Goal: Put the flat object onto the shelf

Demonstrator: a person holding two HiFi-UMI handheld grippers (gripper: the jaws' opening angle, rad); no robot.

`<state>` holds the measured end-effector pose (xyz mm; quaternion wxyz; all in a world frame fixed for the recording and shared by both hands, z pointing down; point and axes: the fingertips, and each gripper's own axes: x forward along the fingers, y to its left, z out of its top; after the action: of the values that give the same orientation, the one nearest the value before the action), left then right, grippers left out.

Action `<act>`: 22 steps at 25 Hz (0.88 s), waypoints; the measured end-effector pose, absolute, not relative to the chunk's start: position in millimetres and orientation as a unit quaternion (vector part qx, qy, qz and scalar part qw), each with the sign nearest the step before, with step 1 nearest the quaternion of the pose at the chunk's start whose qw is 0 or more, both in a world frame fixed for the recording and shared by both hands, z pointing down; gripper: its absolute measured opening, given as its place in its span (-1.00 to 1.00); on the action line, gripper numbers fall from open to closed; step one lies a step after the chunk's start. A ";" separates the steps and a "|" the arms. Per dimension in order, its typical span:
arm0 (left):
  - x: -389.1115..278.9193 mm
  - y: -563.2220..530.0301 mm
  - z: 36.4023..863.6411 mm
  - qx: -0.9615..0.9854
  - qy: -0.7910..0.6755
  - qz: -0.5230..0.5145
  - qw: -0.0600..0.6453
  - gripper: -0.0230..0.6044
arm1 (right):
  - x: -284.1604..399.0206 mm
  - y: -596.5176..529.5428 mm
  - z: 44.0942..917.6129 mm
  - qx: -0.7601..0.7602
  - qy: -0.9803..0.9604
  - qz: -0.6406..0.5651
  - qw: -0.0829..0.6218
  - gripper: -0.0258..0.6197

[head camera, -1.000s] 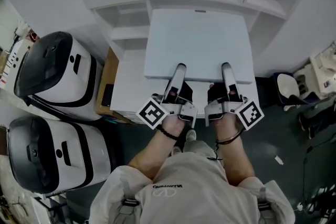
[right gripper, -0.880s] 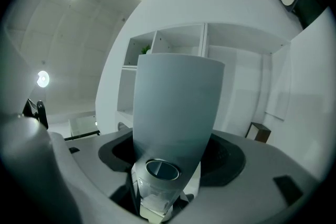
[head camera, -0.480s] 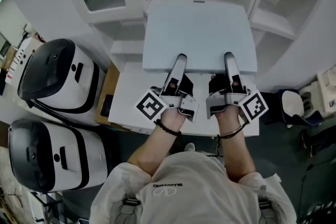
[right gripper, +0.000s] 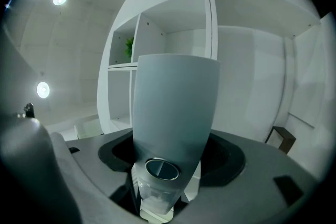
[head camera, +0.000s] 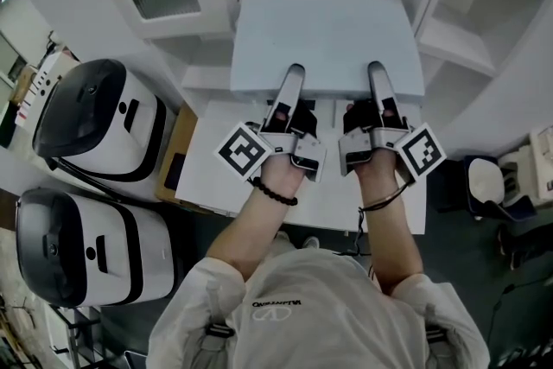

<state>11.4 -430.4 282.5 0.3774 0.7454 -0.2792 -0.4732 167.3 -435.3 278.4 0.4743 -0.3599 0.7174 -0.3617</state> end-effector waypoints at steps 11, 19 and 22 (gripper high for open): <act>-0.4 -496.8 280.0 0.730 -0.299 -0.456 0.412 0.08 | 153.9 -498.6 275.6 -0.387 0.696 -0.401 0.453 0.11; -0.8 -506.2 274.2 0.736 -0.296 -0.448 0.413 0.08 | 153.2 -504.3 275.0 -0.397 0.685 -0.412 0.451 0.12; -2.5 -512.6 279.1 0.735 -0.308 -0.441 0.412 0.08 | 153.4 -509.3 275.1 -0.397 0.684 -0.415 0.449 0.12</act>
<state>-2.5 -512.6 279.1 0.4122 0.7354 -0.3081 -0.4408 153.4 -509.3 275.1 0.4492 -0.3975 0.6840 -0.4152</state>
